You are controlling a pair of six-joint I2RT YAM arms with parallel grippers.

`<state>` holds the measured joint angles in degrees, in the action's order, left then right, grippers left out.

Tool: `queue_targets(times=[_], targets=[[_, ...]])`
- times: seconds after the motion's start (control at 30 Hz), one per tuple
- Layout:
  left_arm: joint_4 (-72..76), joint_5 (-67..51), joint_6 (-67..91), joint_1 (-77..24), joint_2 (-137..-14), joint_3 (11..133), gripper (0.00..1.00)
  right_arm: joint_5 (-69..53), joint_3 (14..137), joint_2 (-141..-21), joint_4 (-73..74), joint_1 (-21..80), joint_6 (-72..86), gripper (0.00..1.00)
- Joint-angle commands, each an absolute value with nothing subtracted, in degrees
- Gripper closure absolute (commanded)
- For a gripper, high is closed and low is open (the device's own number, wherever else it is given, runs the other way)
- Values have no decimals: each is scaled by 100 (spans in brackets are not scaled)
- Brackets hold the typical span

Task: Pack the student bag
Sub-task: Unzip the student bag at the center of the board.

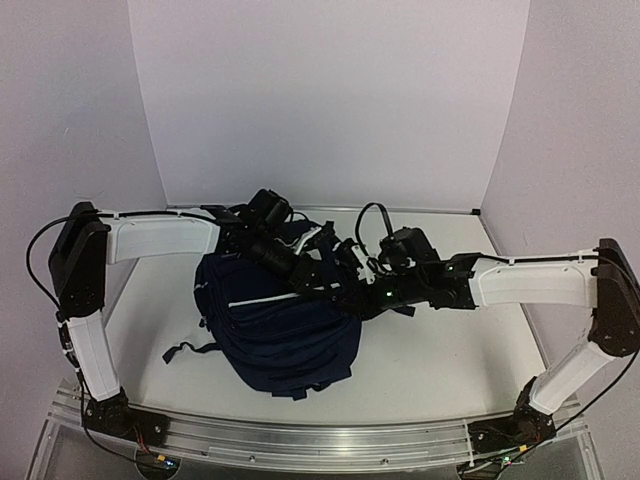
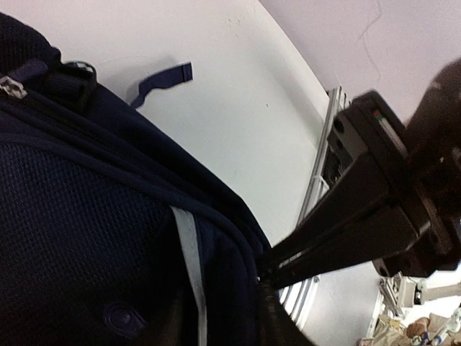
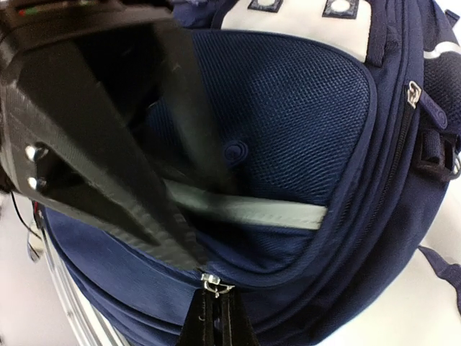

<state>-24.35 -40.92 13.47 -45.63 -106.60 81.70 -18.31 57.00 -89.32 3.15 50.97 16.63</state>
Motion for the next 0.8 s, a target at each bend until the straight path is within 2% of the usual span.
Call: queue_targets(times=[0.0,0.13,0.33,0.63,0.77], targets=[[-1651,-2902,1903,-4412,-10166,7942,52,-1044,5609,-8629,-703,5315,2268,100],[-2256,-1893,2376,-4221,-9404,7512,36,-938,5589,-8628,-678,5313,2309,100],[-2952,-1142,3495,-3650,-8326,6600,29,-883,5571,-8676,-649,5311,2321,100],[-2426,-1024,4909,-3076,-7353,4958,34,-790,5590,-8732,-555,5316,2331,100],[-1749,-1348,5022,-3078,-7369,4668,44,-817,5651,-8795,-513,5310,2292,100]])
